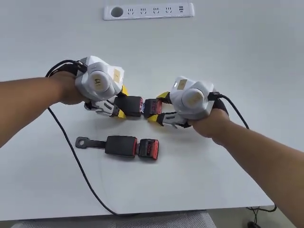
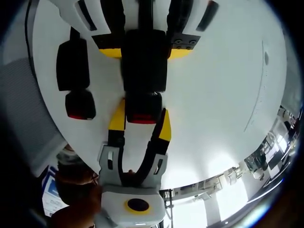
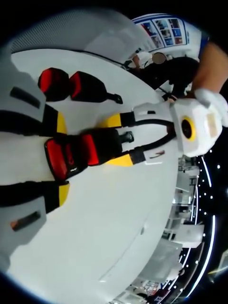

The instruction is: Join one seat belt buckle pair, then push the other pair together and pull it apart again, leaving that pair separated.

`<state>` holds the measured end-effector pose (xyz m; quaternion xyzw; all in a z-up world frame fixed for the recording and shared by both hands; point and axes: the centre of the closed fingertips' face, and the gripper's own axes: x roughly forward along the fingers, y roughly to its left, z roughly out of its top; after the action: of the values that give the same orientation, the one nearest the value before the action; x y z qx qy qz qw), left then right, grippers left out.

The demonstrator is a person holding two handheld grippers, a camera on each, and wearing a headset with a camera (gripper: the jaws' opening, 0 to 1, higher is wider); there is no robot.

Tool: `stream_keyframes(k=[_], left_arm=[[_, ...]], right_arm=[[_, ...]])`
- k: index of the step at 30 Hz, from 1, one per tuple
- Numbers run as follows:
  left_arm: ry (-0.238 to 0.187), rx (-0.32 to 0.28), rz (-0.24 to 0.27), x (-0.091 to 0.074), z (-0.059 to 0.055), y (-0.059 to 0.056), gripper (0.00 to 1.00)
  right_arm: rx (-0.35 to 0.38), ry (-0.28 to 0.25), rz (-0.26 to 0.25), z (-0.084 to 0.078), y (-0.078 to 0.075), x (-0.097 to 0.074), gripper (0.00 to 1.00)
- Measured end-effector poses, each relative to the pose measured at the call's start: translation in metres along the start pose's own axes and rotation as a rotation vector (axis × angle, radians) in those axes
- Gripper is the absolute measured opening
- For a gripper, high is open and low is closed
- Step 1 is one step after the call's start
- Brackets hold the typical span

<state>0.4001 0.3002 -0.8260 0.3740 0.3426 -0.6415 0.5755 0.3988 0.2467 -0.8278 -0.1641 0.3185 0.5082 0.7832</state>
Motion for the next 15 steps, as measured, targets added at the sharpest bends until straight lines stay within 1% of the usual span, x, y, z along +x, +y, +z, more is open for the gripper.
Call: stream_keyframes(k=[4, 9, 11, 14, 15], left_arm=[[-0.001, -0.001, 0.002, 0.0, 0.0, 0.0, 0.34], [-0.002, 0.005, -0.001, -0.001, 0.0, 0.0, 0.34], [-0.006, 0.002, 0.0, -0.001, 0.0, -0.001, 0.34], [-0.008, 0.004, -0.003, -0.001, 0.0, -0.001, 0.34], [-0.009, 0.006, -0.004, -0.001, 0.0, -0.001, 0.34]], right_arm=[[-0.004, 0.003, -0.002, -0.002, -0.001, -0.002, 0.36], [-0.016, 0.007, 0.0, -0.009, -0.006, -0.012, 0.36], [-0.018, 0.005, 0.007, -0.011, -0.006, -0.014, 0.36], [-0.017, 0.004, 0.02, -0.01, -0.006, -0.014, 0.36], [-0.027, 0.006, 0.023, -0.01, -0.006, -0.014, 0.36]])
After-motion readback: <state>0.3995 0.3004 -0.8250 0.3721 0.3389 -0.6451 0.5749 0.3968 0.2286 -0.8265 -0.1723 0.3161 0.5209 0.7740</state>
